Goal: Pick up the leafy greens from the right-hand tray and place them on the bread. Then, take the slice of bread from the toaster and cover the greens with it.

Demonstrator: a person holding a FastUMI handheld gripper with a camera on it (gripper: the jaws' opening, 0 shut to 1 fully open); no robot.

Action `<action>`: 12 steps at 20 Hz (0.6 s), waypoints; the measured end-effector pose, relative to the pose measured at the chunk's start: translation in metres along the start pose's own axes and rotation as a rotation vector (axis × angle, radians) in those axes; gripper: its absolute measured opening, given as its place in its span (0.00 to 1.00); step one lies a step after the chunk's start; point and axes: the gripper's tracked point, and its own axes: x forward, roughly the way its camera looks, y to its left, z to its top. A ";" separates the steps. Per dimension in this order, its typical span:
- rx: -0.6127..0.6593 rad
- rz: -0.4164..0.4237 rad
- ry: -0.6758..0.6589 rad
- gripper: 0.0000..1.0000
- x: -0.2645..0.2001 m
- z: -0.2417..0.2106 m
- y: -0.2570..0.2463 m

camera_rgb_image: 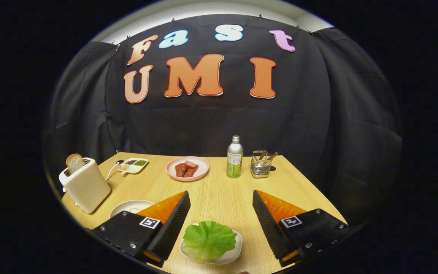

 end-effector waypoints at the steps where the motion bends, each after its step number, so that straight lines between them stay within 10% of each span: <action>1: -0.002 0.009 0.028 0.99 0.003 -0.008 0.002; 12: -0.056 0.037 0.311 0.99 0.027 -0.089 0.019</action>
